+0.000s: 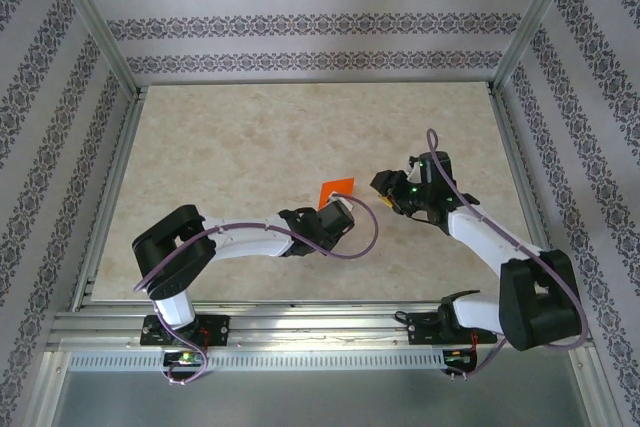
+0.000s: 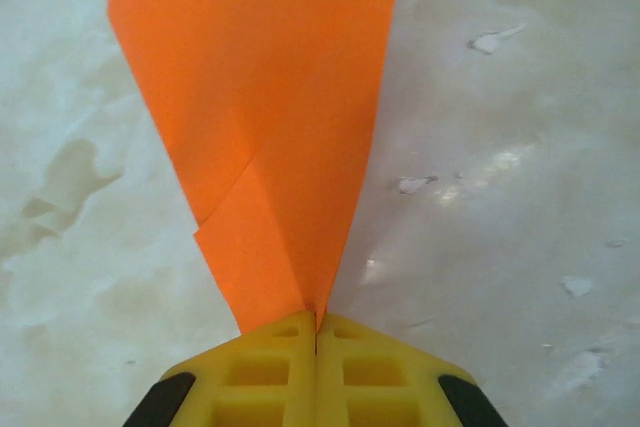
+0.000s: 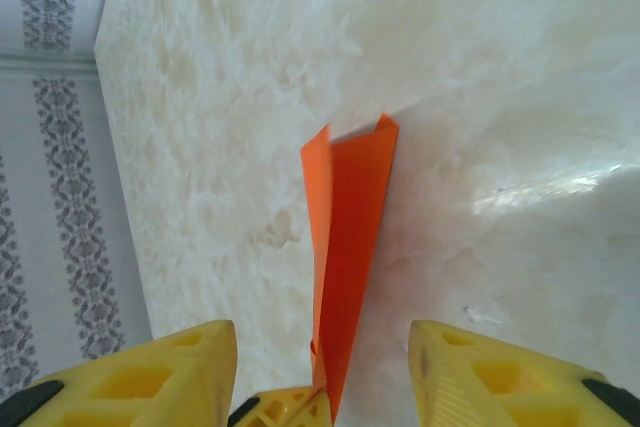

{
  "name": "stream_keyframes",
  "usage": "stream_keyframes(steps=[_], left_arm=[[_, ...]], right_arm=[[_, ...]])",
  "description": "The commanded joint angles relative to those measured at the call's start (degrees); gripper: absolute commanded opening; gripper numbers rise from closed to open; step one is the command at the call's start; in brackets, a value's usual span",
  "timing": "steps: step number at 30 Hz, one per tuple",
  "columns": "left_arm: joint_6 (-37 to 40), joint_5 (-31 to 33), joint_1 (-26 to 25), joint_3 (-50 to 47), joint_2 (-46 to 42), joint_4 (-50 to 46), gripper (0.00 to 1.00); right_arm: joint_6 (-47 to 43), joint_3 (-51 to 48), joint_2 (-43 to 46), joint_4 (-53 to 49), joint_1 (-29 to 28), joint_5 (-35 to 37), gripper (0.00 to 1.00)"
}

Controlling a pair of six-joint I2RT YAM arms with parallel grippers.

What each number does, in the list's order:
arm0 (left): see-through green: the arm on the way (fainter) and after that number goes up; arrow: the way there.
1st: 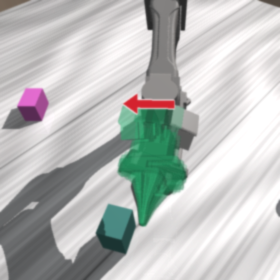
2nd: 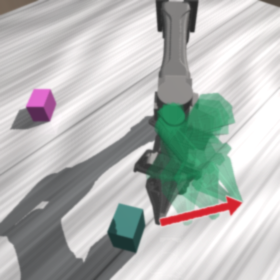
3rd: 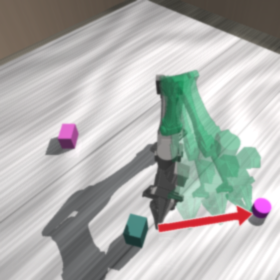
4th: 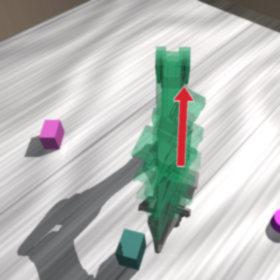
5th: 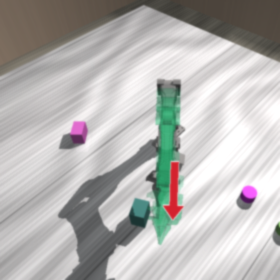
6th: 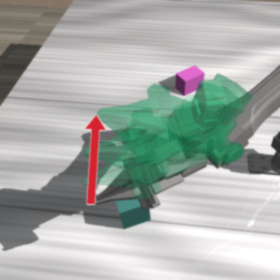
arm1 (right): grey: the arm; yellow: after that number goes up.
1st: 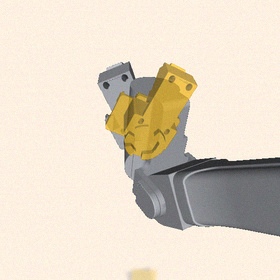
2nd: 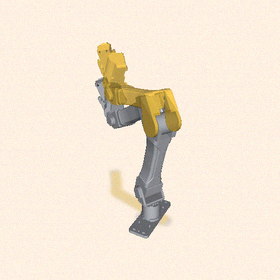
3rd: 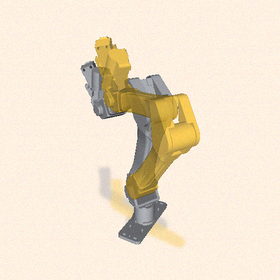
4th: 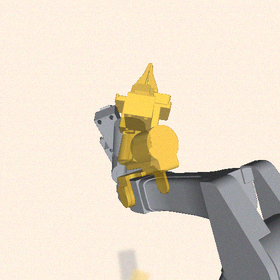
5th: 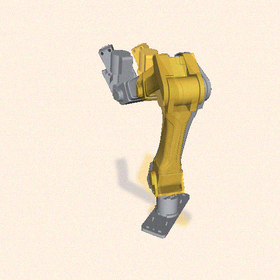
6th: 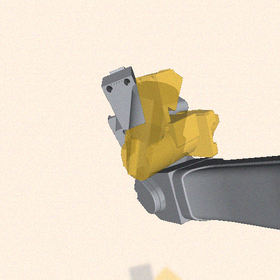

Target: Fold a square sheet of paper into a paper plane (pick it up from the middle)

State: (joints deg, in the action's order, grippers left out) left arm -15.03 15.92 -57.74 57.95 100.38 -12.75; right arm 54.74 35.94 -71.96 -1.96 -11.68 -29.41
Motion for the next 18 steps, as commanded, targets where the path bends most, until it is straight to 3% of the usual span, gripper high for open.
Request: stream_keyframes(steps=[1,7,18], left_arm=[[-3.9,-7.2,1.5,-3.4,-3.7,6.8,0.0],[-9.8,-19.5,6.2,-11.7,-7.5,19.4,0.0],[-16.2,-28.0,9.9,-16.4,-6.5,29.4,0.0]], right_arm=[[-4.2,-1.6,2.3,-2.4,0.9,2.2,0.51],[-2.6,-3.1,2.7,0.2,1.1,-0.2,0.53],[-1.7,-4.5,1.6,2.0,1.0,-2.6,0.53]])
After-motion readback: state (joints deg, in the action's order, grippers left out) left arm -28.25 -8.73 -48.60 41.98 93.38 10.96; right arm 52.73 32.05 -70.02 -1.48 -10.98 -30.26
